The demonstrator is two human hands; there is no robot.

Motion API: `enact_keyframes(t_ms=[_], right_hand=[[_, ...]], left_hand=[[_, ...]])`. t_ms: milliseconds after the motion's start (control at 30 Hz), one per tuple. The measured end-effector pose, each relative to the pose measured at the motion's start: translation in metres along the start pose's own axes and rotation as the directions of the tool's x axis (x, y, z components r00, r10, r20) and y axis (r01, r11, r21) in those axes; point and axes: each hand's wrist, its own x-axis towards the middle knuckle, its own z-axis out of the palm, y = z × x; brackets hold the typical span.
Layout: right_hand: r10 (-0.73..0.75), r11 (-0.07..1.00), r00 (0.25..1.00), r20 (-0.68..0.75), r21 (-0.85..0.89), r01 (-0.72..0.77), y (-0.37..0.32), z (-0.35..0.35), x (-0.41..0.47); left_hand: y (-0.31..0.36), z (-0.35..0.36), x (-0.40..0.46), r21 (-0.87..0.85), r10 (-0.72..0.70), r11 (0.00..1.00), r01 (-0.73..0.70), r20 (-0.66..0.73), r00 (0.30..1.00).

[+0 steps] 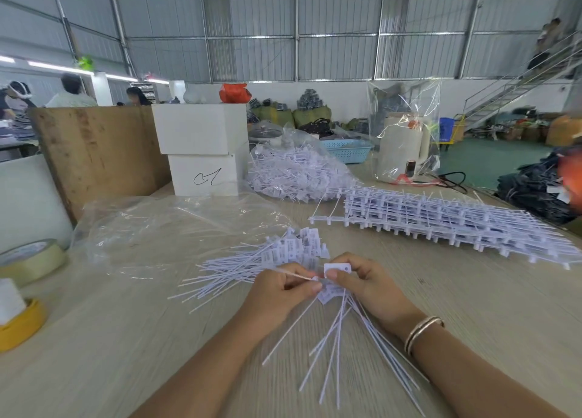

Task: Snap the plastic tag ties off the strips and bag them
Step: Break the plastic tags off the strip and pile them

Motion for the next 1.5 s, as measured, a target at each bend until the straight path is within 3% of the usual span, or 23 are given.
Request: enact_keyframes(t_ms=[133, 233, 400, 467, 567, 700, 967, 1133, 1200, 1300, 1367, 1500], right_hand=[[0.020, 0.987, 0.995, -0.103, -0.157, -0.036, 0.002, 0.000, 0.001], [0.086, 0.947, 0.971, -0.224, -0.283, -0.149, 0.005, -0.002, 0.004], [0.146, 0.801, 0.959, -0.242, -0.540, -0.258, 0.008, -0.002, 0.010], [0.128, 0.788, 0.955, -0.266, -0.558, -0.261, 0.009, 0.001, 0.011], [0.064, 0.807, 0.948, -0.311, -0.543, -0.233, 0.008, 0.002, 0.010], [0.049, 0.821, 0.957, -0.287, -0.533, -0.202, 0.008, 0.002, 0.010], [-0.018, 0.861, 0.945, -0.326, -0.486, -0.152, 0.006, -0.008, 0.010], [0.034, 0.651, 0.975, -0.221, -0.735, -0.189, -0.007, -0.030, 0.006], [0.150, 0.564, 0.961, -0.233, -0.779, -0.276, -0.015, -0.039, 0.003], [0.380, 0.413, 0.910, -0.165, -0.850, -0.326, -0.019, -0.044, -0.003], [0.460, 0.421, 0.883, -0.096, -0.852, -0.312, -0.017, -0.042, -0.006], [0.452, 0.527, 0.891, -0.034, -0.796, -0.298, -0.016, -0.035, -0.006]], left_hand=[[-0.001, 0.001, 0.001, 0.114, 0.049, 0.993, -0.043, -0.054, 0.997], [-0.003, -0.002, 0.001, 0.246, 0.175, 0.959, -0.141, -0.123, 0.977], [-0.007, 0.001, 0.008, 0.516, 0.244, 0.847, -0.129, -0.162, 0.956], [-0.007, 0.006, 0.009, 0.613, 0.269, 0.776, -0.148, -0.111, 0.957], [-0.002, 0.012, 0.007, 0.774, 0.391, 0.587, -0.236, -0.016, 0.920], [0.001, 0.012, 0.004, 0.863, 0.404, 0.473, -0.175, -0.035, 0.914], [0.003, 0.005, 0.003, 0.865, 0.319, 0.464, -0.190, 0.037, 0.947], [0.007, -0.004, -0.001, 0.782, 0.219, 0.587, -0.209, 0.095, 0.971], [0.009, -0.008, -0.002, 0.779, 0.163, 0.604, -0.167, 0.083, 0.983], [0.007, -0.010, -0.005, 0.754, 0.101, 0.627, -0.197, 0.173, 0.980], [0.007, -0.007, -0.007, 0.705, 0.092, 0.673, -0.225, 0.222, 0.971], [0.010, -0.002, -0.008, 0.698, 0.071, 0.690, -0.192, 0.198, 0.978]])
